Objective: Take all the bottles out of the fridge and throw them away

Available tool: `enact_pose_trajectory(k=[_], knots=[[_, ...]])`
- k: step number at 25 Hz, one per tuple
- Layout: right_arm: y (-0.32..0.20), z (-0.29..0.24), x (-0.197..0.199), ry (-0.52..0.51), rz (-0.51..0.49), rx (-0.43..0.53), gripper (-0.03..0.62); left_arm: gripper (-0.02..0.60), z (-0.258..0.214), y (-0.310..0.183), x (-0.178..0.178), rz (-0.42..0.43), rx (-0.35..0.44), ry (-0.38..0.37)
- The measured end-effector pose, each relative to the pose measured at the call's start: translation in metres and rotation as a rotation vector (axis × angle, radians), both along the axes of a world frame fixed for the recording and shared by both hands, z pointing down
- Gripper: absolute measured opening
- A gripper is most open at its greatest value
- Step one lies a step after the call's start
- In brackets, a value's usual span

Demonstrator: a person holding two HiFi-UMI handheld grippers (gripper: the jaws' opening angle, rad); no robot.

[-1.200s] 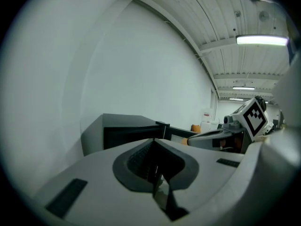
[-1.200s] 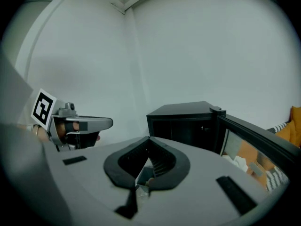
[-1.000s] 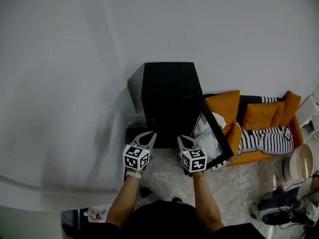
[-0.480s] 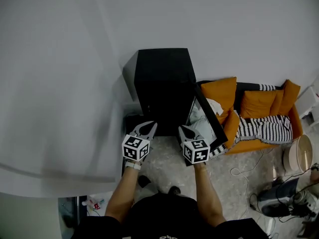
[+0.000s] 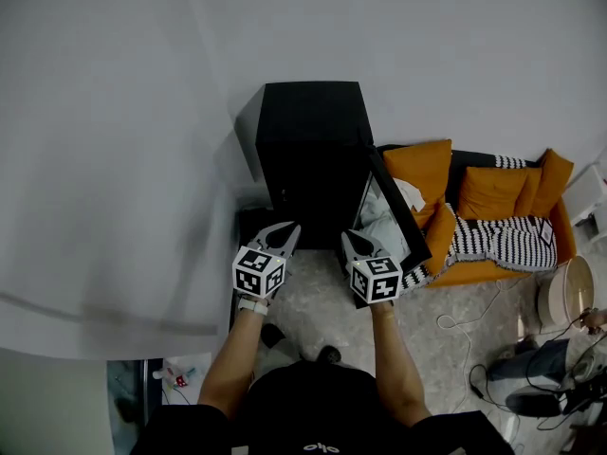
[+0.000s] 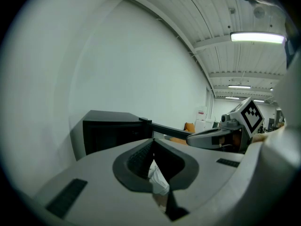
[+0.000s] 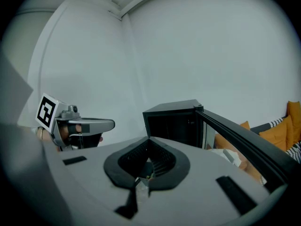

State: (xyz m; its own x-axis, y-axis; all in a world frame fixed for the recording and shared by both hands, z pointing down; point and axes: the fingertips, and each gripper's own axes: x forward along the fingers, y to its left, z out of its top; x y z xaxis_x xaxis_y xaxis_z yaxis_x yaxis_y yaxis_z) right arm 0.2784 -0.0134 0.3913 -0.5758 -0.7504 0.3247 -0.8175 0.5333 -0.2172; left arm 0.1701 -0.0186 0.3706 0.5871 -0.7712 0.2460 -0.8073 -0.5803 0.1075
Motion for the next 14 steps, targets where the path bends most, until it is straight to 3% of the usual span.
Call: enact_pose_trajectory(k=[14], knots=[[-0.0077,0.0031,0.0061,-0.001,0.007,-0.008,0.008,0.006,0.0006,-0.0088,0.0036,0.003,-0.006,-0.001]])
